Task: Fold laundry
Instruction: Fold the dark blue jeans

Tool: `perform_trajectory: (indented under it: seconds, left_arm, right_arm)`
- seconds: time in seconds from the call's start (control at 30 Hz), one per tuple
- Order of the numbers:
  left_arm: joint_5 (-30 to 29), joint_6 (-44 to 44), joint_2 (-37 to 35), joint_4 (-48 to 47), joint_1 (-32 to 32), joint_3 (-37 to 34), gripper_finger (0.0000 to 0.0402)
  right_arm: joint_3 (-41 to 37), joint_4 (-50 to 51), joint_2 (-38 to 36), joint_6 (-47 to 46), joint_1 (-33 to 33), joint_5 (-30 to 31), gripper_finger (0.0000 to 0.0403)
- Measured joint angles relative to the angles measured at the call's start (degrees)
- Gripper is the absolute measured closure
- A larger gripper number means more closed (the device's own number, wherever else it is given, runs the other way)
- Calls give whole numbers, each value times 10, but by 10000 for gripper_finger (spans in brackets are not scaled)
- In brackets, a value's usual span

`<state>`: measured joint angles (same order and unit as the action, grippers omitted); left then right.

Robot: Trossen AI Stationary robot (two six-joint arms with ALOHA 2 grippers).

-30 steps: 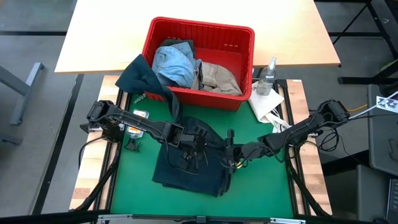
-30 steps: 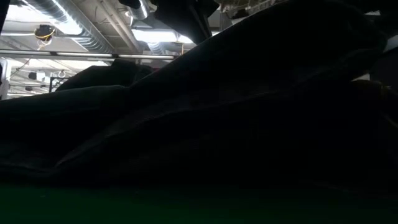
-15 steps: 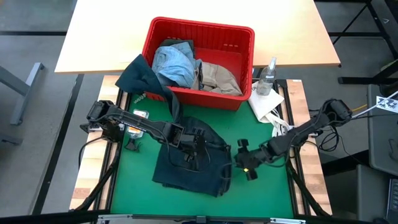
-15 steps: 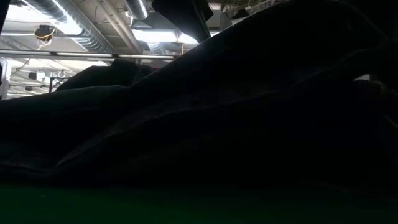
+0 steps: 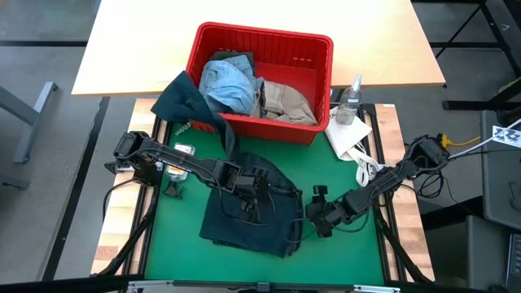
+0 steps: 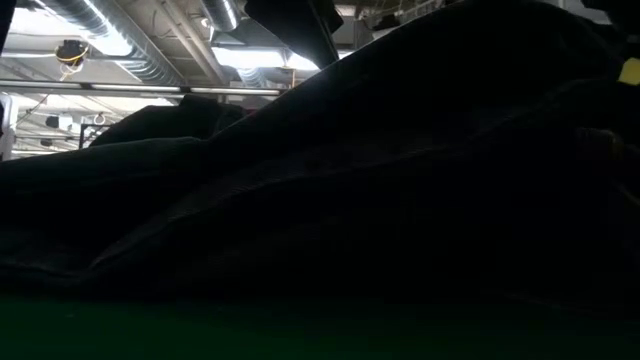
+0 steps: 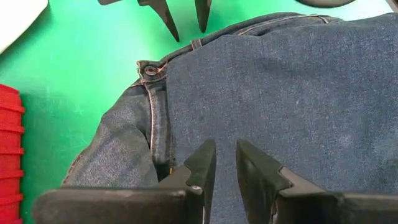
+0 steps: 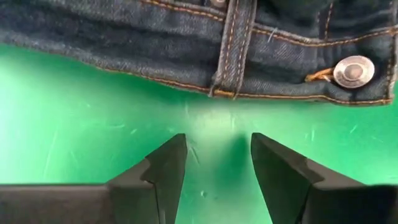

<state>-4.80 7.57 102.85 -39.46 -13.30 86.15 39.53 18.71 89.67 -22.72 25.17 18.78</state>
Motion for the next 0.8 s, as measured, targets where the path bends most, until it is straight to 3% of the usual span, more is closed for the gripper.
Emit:
perform_trajectory:
  seconds: [0.3,0.43,0.8]
  left_arm:
    - [-4,-29,0,0,0,11,342]
    - [-4,-29,0,1,0,31,342]
    - [-4,-61,0,-11,0,62,342]
  right_arm:
    - [-1,-129,25,6,-1,59,217]
    - [-1,-216,25,51,-9,70,217]
    - [-1,-477,25,214,-97,-17,217]
